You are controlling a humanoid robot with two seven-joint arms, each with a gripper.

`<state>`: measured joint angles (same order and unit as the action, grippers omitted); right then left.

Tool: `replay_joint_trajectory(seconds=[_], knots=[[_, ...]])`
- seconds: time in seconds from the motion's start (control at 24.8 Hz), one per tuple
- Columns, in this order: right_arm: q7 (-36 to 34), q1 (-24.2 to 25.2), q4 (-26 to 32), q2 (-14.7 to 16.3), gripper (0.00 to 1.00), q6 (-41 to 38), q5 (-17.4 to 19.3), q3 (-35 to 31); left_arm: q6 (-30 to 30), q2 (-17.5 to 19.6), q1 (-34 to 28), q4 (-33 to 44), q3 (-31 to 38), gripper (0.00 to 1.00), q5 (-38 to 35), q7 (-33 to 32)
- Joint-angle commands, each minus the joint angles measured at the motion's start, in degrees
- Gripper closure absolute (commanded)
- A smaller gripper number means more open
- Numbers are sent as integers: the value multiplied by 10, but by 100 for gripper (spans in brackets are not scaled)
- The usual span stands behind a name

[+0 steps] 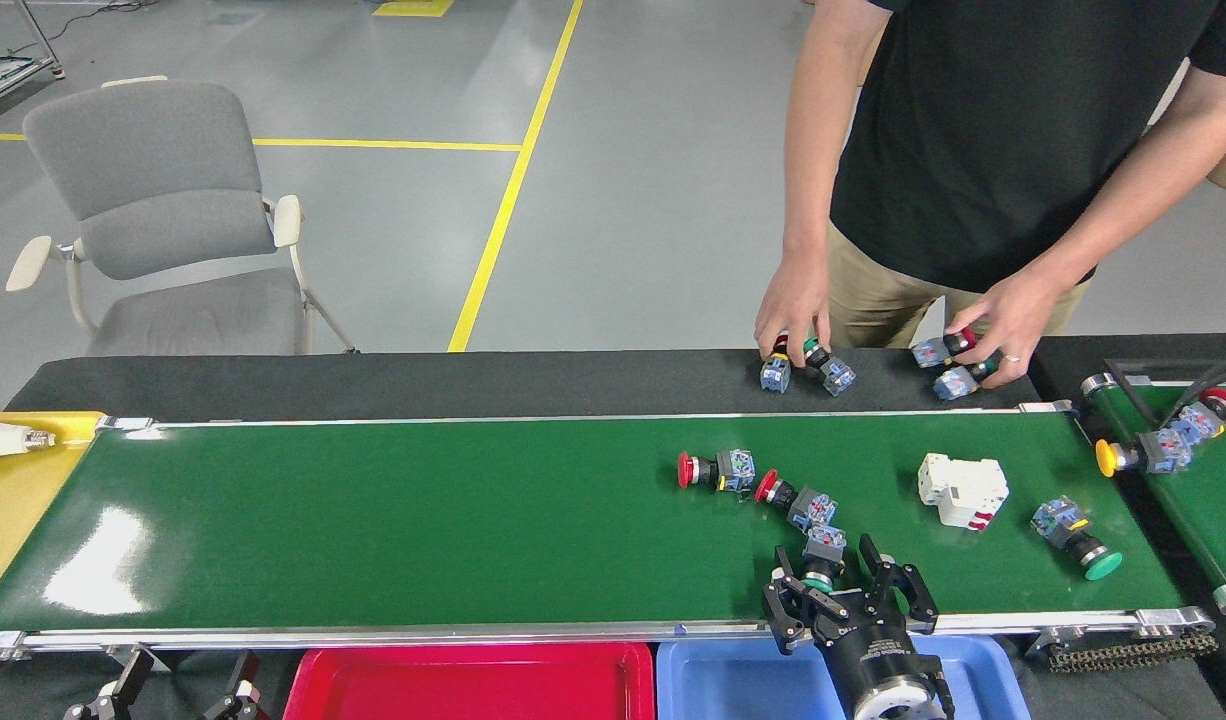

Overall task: Pick switch part from conveyor to tray
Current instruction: 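Move both grippers up to the near edge of the belt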

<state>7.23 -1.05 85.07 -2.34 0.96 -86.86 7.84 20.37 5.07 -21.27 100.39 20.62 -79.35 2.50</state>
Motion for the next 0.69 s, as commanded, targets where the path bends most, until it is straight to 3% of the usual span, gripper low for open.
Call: replay_joint_trajectory(seconds=[0.0, 0.08, 0.2, 0.4, 0.44, 0.48, 0.52, 0.65], knots=[[4, -10, 0, 19, 79, 4, 3, 6, -2, 5, 0, 5, 0, 0, 0, 5], [1, -9, 2, 27, 85, 4, 3, 25, -2, 4, 0, 5, 0, 0, 0, 5], [-2, -8, 21, 42, 85, -29, 2, 64, -2, 5, 1, 5, 1, 0, 0, 5], [-9, 6, 87, 51, 83, -252, 3, 96, -2, 5, 3, 6, 1, 0, 1, 5], [-11, 6, 96, 45, 73, -308, 3, 105, -2, 5, 3, 6, 0, 0, 1, 5], [-11, 6, 99, 39, 47, -344, 3, 114, -2, 5, 3, 6, -1, 0, 0, 5], [-11, 6, 99, 26, 4, -373, 3, 125, -2, 5, 3, 6, -1, 0, 0, 5], [-10, 5, 97, 13, 0, -402, 3, 163, -2, 5, 5, 6, -3, 0, 0, 5]])
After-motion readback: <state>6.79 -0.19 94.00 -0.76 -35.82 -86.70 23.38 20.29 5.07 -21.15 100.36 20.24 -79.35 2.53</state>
